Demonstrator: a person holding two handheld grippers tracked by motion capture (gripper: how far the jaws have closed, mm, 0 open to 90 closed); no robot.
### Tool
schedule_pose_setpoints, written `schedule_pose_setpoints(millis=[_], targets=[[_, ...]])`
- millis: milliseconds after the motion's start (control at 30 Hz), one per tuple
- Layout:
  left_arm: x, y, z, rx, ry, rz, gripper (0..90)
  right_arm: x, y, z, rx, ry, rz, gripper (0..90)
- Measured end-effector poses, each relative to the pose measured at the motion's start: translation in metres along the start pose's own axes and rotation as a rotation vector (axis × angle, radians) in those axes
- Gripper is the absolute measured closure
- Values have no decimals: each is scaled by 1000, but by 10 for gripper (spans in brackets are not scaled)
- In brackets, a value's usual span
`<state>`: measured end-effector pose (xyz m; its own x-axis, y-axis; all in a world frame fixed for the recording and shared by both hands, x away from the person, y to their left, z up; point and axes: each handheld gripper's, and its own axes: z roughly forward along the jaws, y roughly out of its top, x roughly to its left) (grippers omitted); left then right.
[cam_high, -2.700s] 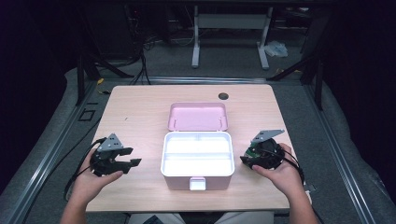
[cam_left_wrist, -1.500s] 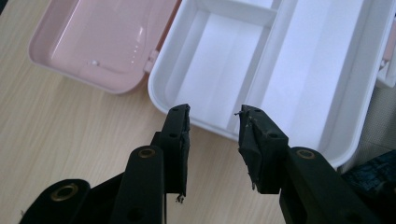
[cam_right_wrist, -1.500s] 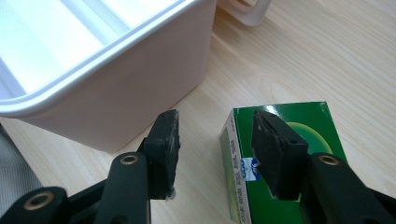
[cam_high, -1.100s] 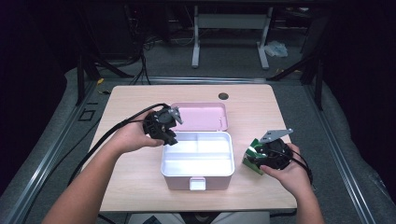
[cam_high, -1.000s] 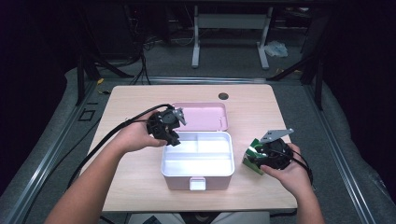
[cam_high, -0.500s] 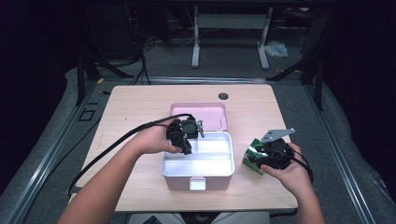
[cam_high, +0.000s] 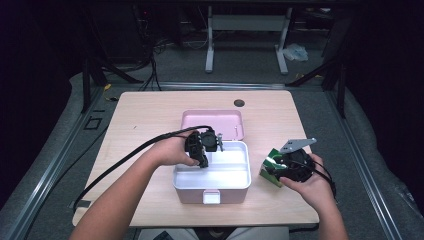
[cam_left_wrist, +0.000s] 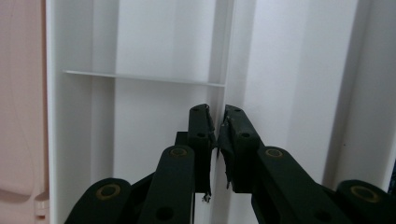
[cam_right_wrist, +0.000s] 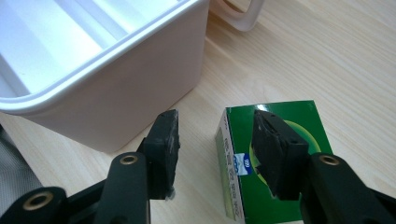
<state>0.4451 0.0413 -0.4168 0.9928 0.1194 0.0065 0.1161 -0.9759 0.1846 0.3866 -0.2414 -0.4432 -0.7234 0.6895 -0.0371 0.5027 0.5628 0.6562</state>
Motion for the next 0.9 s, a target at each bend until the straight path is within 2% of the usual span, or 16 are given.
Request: schedule_pose_setpoints(millis=[33,333,367,400,533,900], targets=[[0,1,1,4,-13,3,822,0,0,0,2,0,3,514],[2,4,7,6,-24,1,841,1,-1,1,5,2,-1,514],[0,6,7,22,-20,18,850,1,0,1,6,2,-2,514],[0,6,7,22,-20,18,860,1,0,1,6,2,-2,514],[-4,16,8,92,3,61,879,2,0,3,10,4,-5,514],[1,16,8,89,-31,72,888,2,0,3,9,5,-9,514]])
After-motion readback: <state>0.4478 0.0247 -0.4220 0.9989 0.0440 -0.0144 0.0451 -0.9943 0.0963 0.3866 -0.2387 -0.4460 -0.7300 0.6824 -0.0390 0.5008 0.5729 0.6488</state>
